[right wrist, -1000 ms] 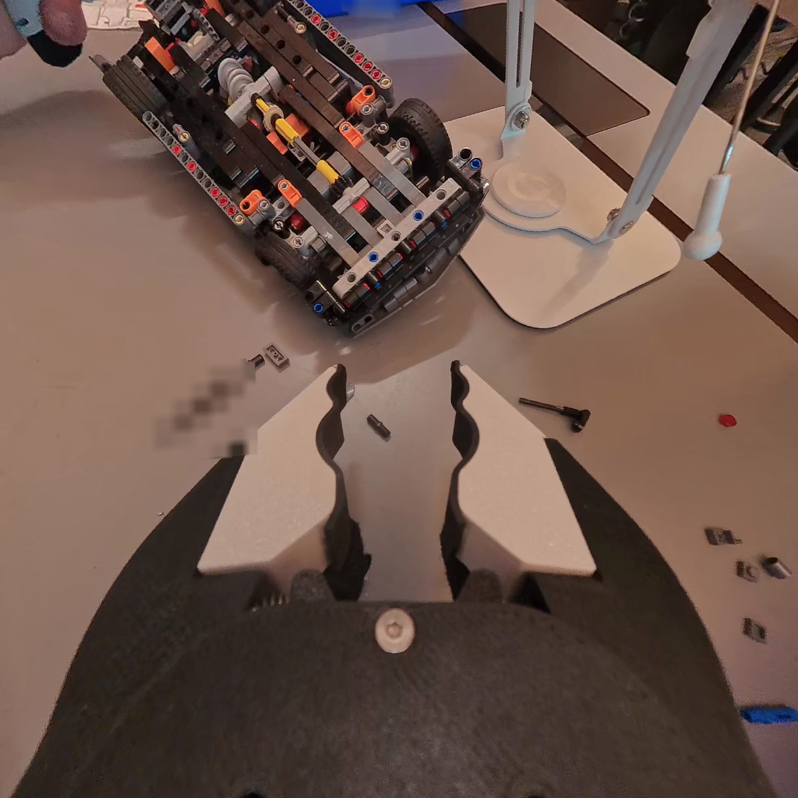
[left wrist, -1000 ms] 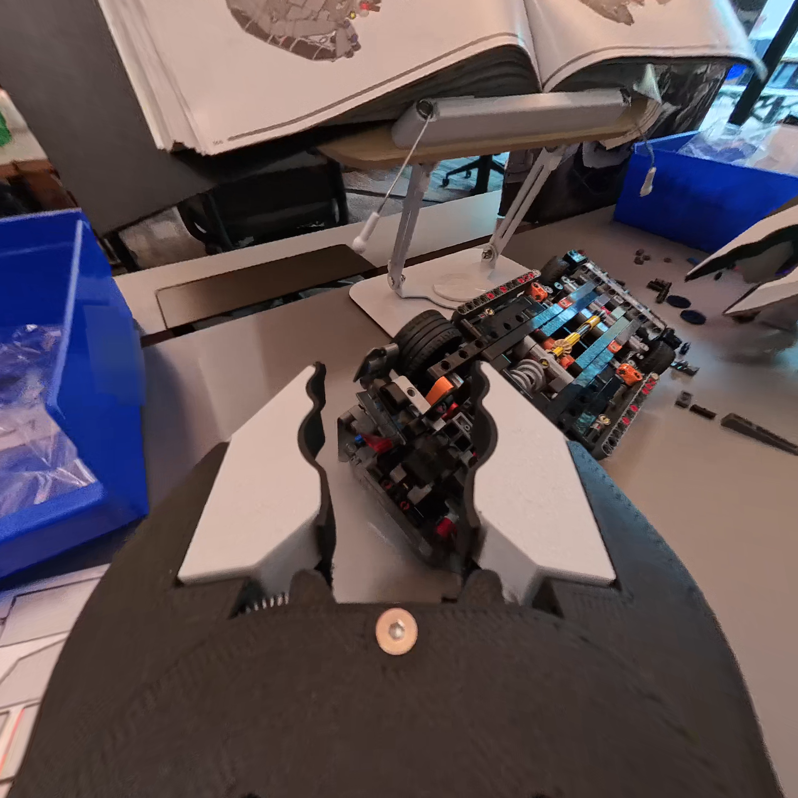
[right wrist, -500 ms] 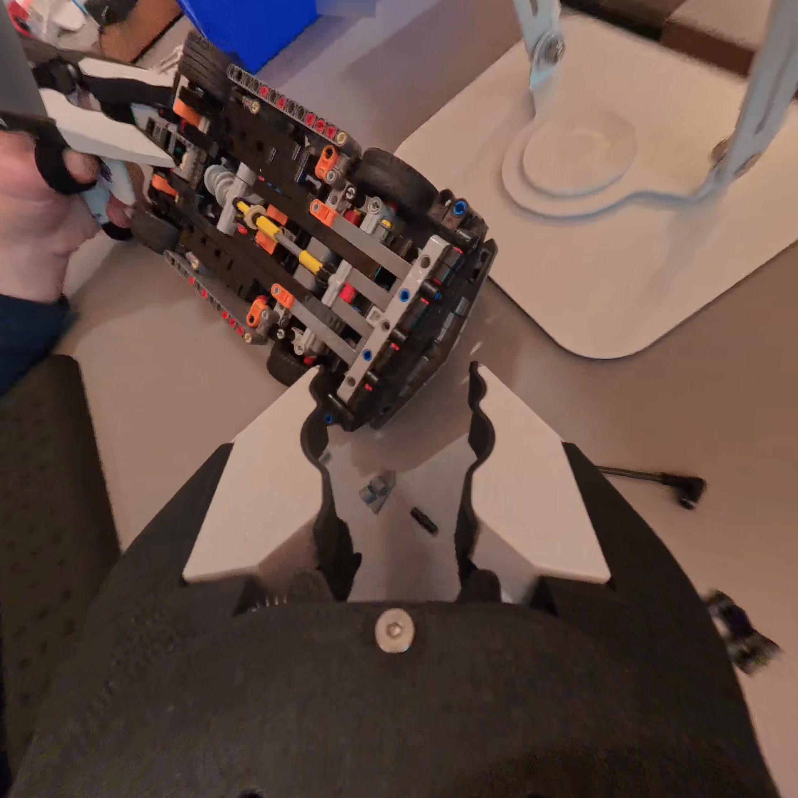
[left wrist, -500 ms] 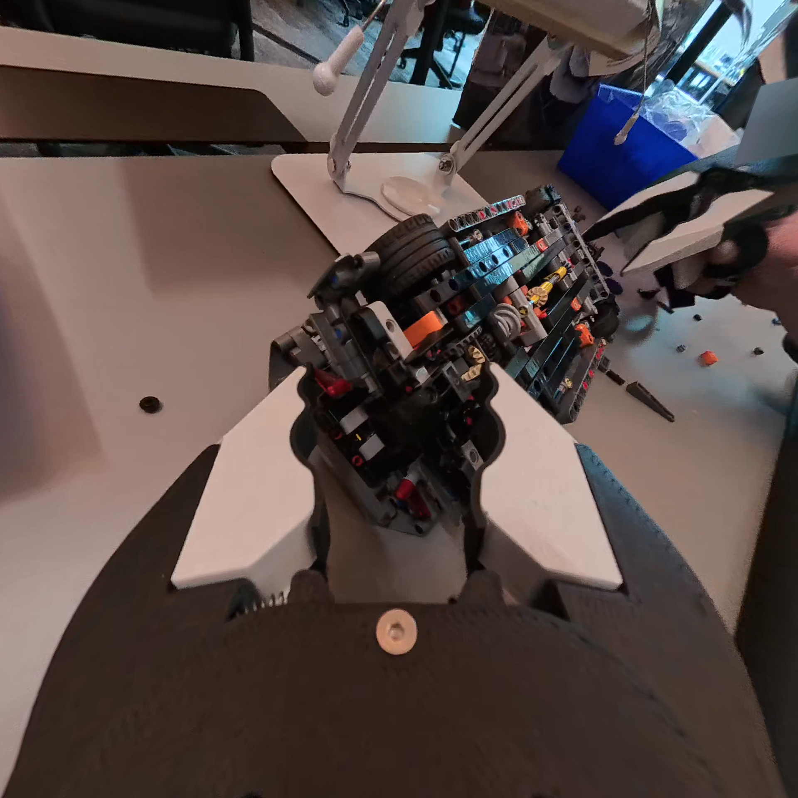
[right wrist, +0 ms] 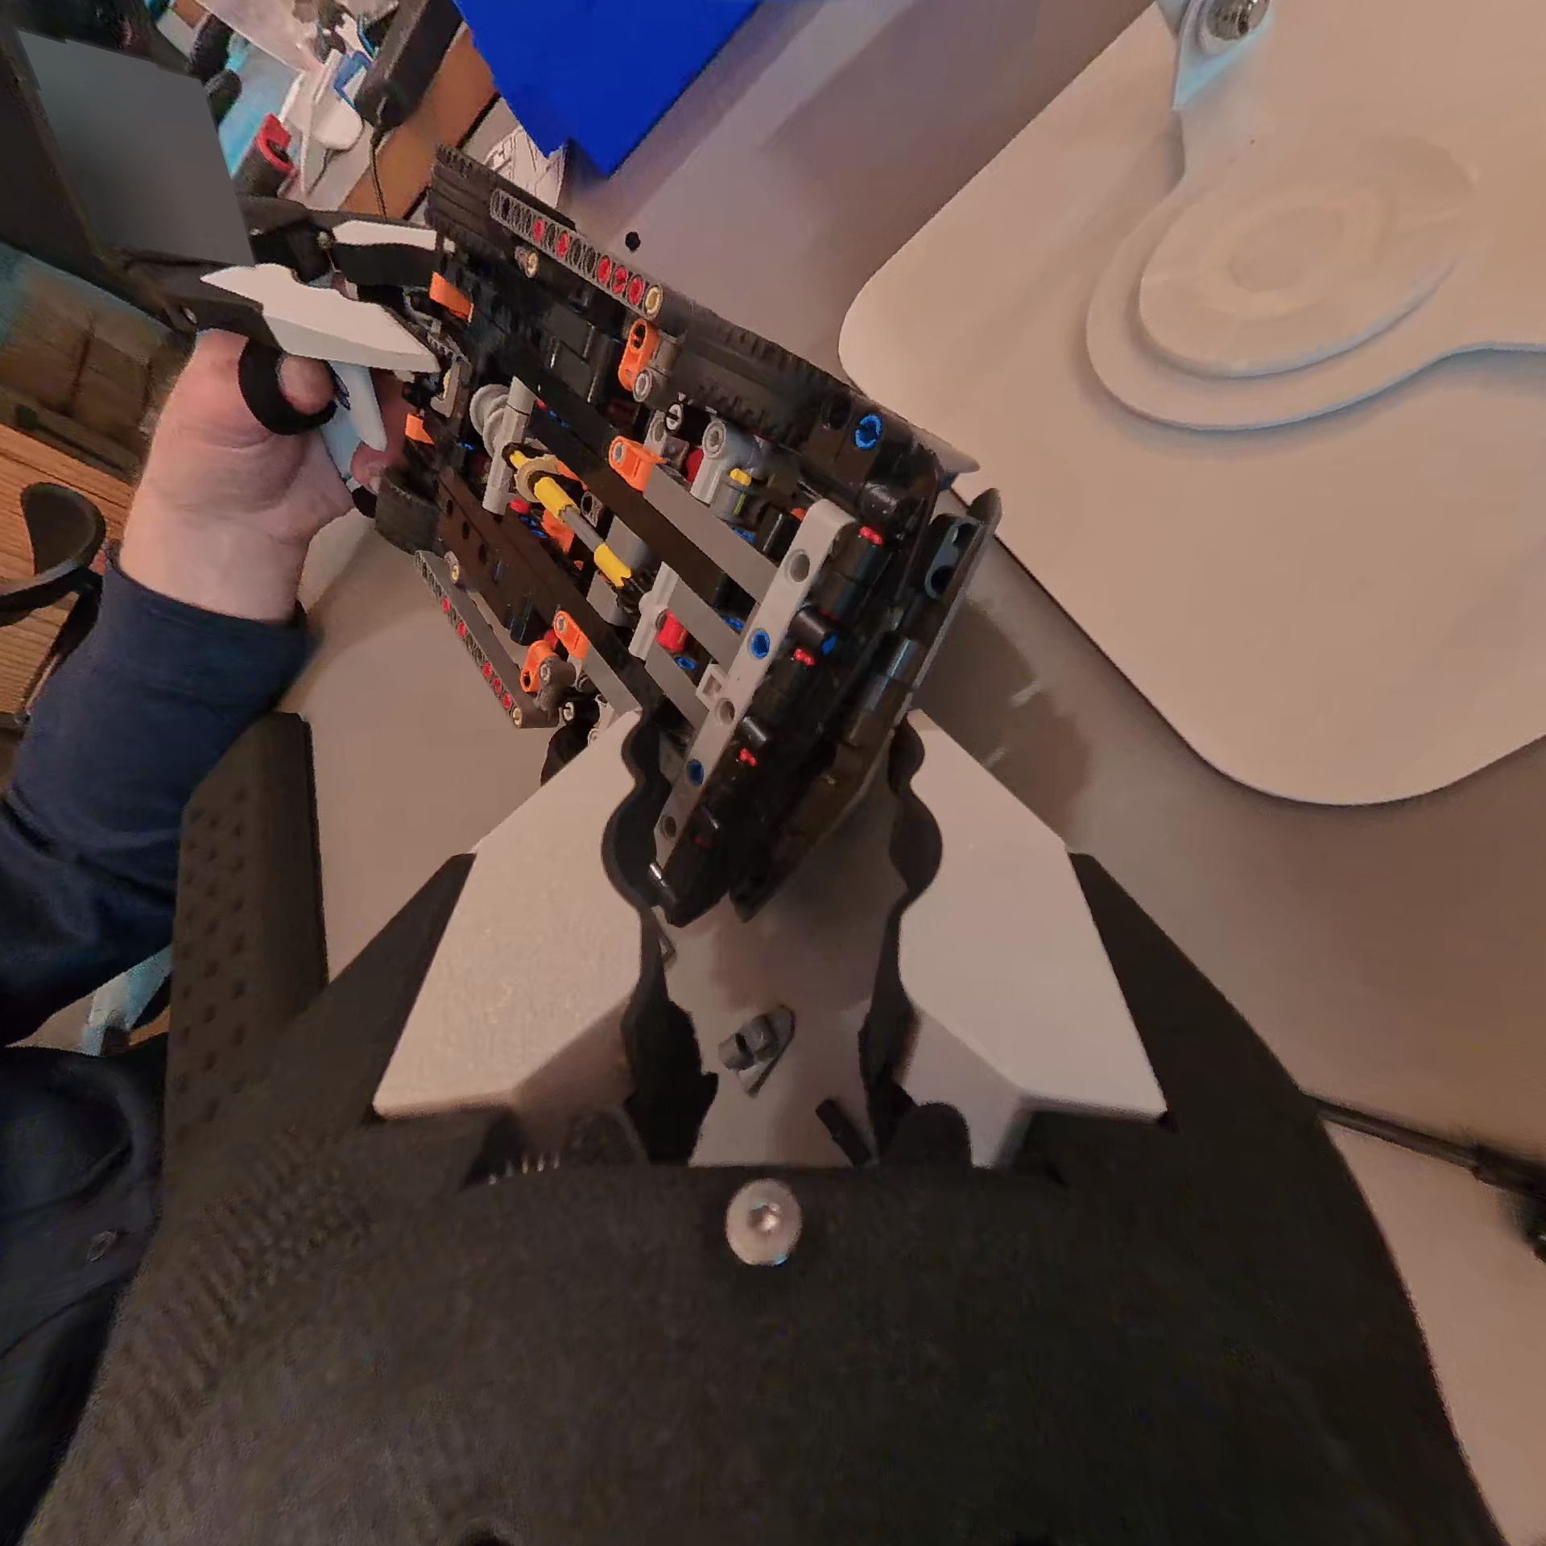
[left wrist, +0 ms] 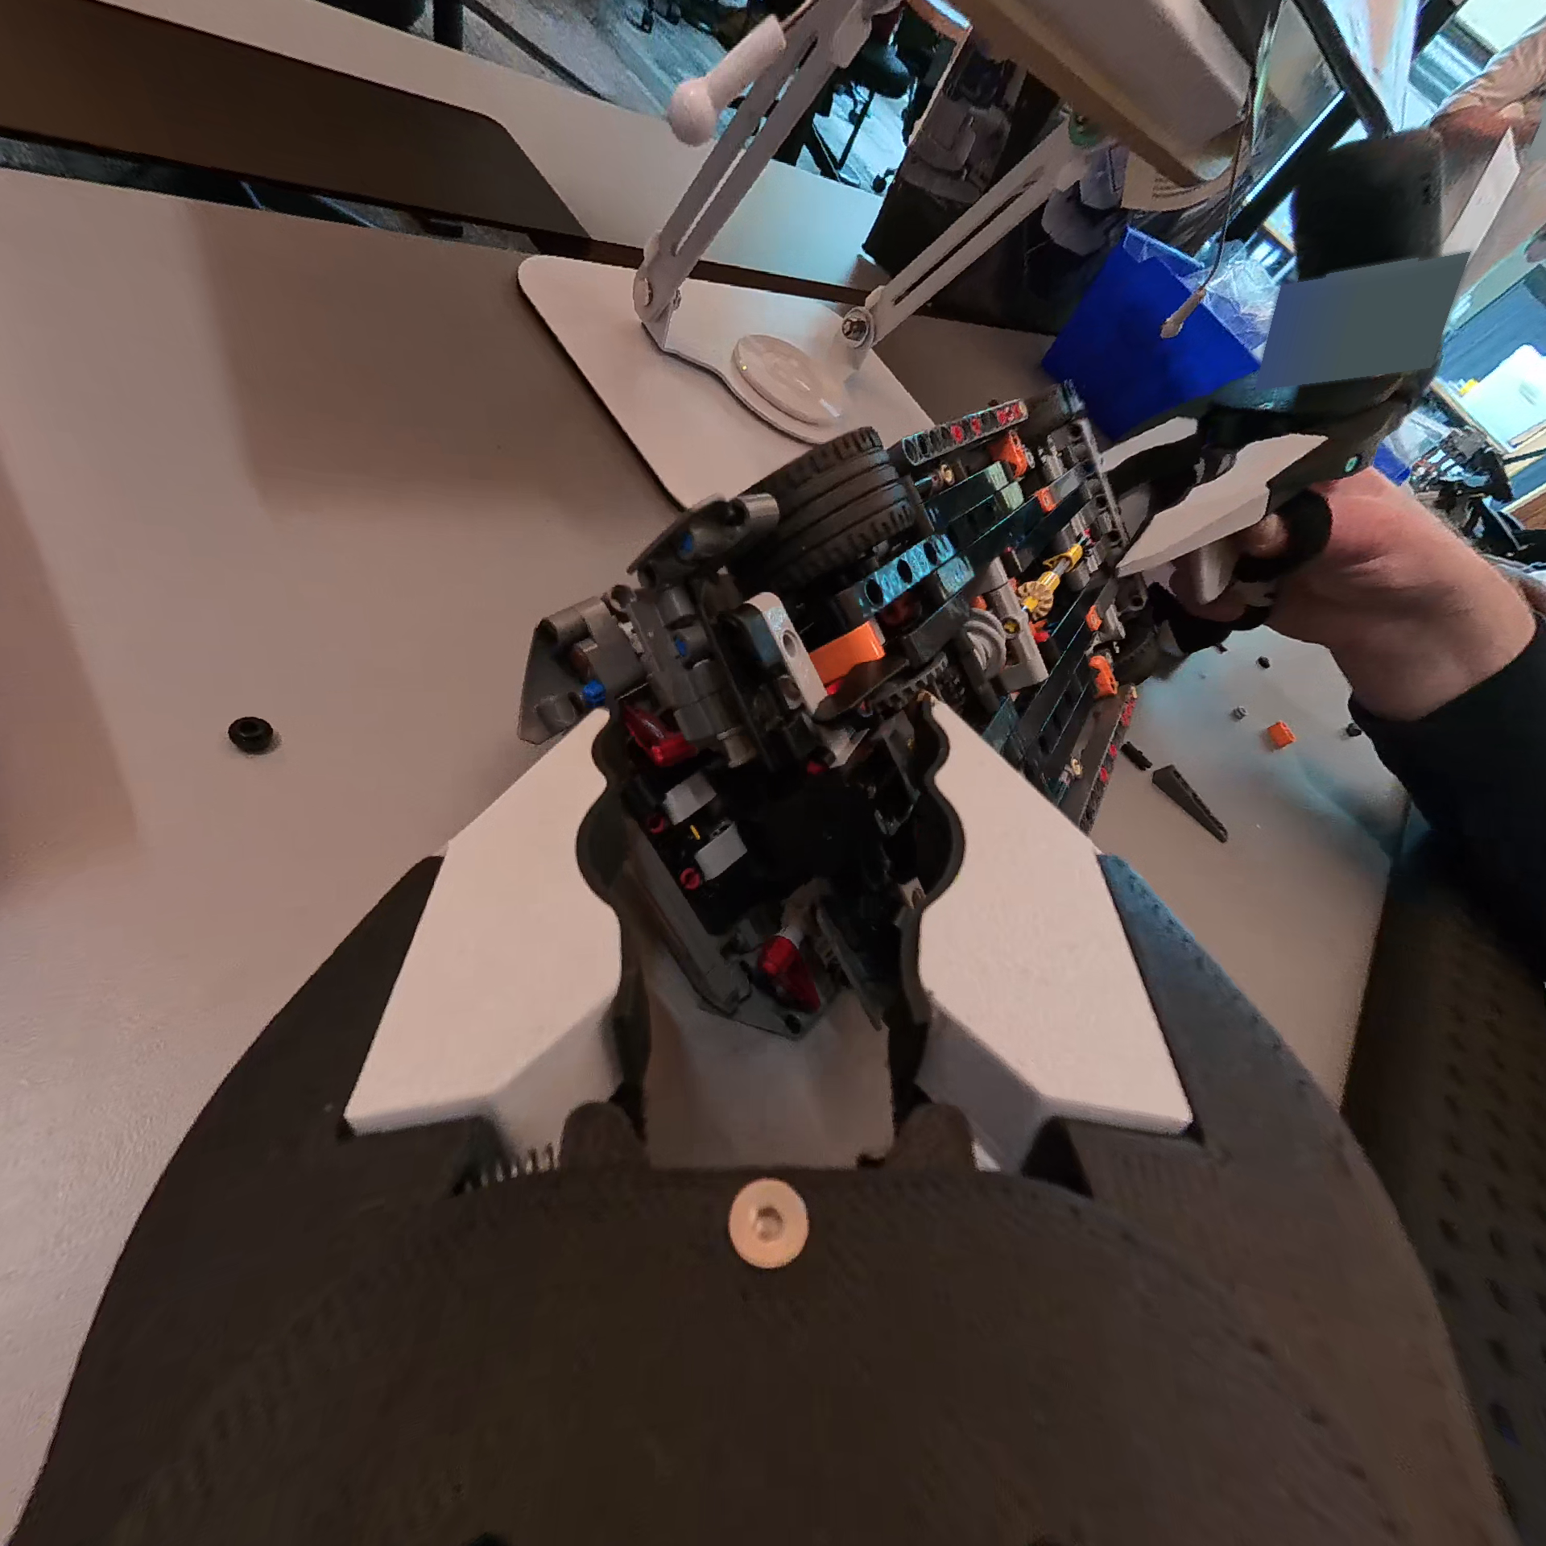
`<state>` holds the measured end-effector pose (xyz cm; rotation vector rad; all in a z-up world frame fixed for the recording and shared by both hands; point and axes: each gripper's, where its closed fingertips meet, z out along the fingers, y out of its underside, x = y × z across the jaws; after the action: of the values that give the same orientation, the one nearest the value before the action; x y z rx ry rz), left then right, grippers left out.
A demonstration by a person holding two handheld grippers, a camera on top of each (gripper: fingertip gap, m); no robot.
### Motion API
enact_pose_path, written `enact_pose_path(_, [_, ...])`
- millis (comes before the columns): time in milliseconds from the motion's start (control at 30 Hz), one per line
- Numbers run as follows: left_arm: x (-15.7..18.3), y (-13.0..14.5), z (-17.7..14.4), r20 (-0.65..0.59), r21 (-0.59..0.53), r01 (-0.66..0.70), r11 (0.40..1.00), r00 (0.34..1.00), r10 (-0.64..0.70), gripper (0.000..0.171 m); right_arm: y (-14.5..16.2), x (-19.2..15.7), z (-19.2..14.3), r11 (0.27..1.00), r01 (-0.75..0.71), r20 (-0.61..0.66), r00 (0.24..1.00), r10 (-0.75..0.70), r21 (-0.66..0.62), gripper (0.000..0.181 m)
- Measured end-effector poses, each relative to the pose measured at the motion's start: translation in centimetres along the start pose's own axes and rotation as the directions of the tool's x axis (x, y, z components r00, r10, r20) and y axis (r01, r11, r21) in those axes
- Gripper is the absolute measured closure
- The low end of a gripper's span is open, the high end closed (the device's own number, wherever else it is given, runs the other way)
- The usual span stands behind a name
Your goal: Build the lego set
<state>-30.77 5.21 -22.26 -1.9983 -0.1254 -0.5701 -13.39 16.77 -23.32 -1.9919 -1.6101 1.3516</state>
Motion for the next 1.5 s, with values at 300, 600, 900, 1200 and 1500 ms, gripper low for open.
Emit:
enact_pose_path(300, [0.0, 0.1, 0.0, -0.005, 0.002, -0.001, 1.0, 1.0, 0.001, 0.108, -0.4, -0.5, -0.5, 0.991, 0.129, -0.045, 0.991, -0.127, 0.038, 0.136])
enact_pose_path(600, [0.4, -0.6, -0.2, -0.005, 0.042, -0.04, 0.998, 0.999, 0.04, 0.109, -1.5, -0.9, -1.1, 0.966, 0.236, -0.101, 0.969, -0.225, 0.108, 0.137])
enact_pose_path(900, [0.5, -1.1, -0.1, 0.018, 0.065, -0.085, 0.994, 0.996, 0.084, 0.109, -2.1, -1.0, -1.6, 0.931, 0.337, -0.154, 0.936, -0.315, 0.142, 0.137])
enact_pose_path(1200, [0.5, -0.7, 0.1, 0.051, 0.024, -0.11, 0.994, 0.993, 0.108, 0.107, -1.2, -0.6, -1.3, 0.944, 0.308, -0.131, 0.947, -0.292, 0.116, 0.136])
enact_pose_path(1500, [-0.2, -3.9, -2.9, 0.253, 0.119, -0.253, 0.96, 0.943, 0.217, 0.085, -1.3, -0.8, -1.3, 0.934, 0.336, -0.132, 0.938, -0.32, 0.123, 0.136])
